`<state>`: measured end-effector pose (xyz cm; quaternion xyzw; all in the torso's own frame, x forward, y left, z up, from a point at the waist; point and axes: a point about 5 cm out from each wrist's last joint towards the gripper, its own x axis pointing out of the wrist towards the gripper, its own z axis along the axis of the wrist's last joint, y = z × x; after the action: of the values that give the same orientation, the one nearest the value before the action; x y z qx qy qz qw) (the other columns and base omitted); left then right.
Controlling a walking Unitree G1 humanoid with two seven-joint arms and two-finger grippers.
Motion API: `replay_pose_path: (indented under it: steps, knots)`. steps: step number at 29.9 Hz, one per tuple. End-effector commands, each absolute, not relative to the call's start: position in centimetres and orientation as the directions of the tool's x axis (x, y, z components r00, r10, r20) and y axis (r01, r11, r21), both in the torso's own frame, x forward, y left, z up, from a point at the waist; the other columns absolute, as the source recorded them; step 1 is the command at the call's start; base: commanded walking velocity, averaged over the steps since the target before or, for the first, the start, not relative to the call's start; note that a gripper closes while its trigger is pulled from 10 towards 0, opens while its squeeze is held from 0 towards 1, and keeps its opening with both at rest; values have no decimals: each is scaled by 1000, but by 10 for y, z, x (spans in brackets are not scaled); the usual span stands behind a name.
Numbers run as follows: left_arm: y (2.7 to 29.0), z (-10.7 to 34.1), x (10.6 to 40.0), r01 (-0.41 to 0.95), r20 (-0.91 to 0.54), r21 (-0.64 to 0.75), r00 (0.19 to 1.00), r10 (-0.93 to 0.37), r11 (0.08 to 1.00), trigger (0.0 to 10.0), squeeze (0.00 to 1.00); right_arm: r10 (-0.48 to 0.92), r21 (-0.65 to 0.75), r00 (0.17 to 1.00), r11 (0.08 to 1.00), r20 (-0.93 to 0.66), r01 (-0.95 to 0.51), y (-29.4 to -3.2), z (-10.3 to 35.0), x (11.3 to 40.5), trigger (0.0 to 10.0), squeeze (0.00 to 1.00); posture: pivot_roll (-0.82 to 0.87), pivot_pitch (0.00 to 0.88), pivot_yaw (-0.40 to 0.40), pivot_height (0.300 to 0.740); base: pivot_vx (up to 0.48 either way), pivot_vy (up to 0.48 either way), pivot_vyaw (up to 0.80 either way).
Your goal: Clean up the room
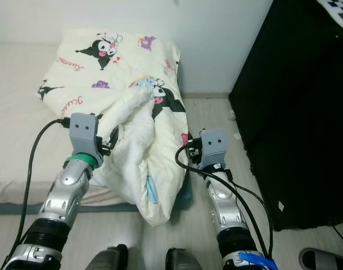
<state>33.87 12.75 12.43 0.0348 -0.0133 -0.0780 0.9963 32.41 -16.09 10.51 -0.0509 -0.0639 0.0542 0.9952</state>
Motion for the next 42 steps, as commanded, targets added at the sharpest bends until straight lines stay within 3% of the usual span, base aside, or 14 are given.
replay_pose_path:
  steps: [1, 14, 31, 42]
  knots:
    - [123, 114, 339, 185, -27, 81, 983, -183, 979, 10000, 0, 108, -137, 993, 985, 44, -101, -163, 92, 322, 10000, 0, 42, 156, 58, 735, 0, 0, 0]
    - [120, 110, 344, 148, -42, 20, 988, -147, 989, 10000, 0, 110, -114, 988, 989, 106, -98, -159, 102, 319, 10000, 0, 23, 173, 51, 735, 0, 0, 0]
    - [123, 108, 341, 122, -30, -10, 992, -122, 993, 10000, 0, 108, -93, 987, 991, 116, -97, -163, 104, 316, 10000, 0, 23, 176, 42, 667, 0, 0, 0]
    - [131, 102, 331, 91, -39, -14, 995, -91, 996, 10000, 0, 95, -63, 989, 994, 114, -88, -164, 102, 314, 10000, 0, 38, 183, 49, 653, 0, 0, 0]
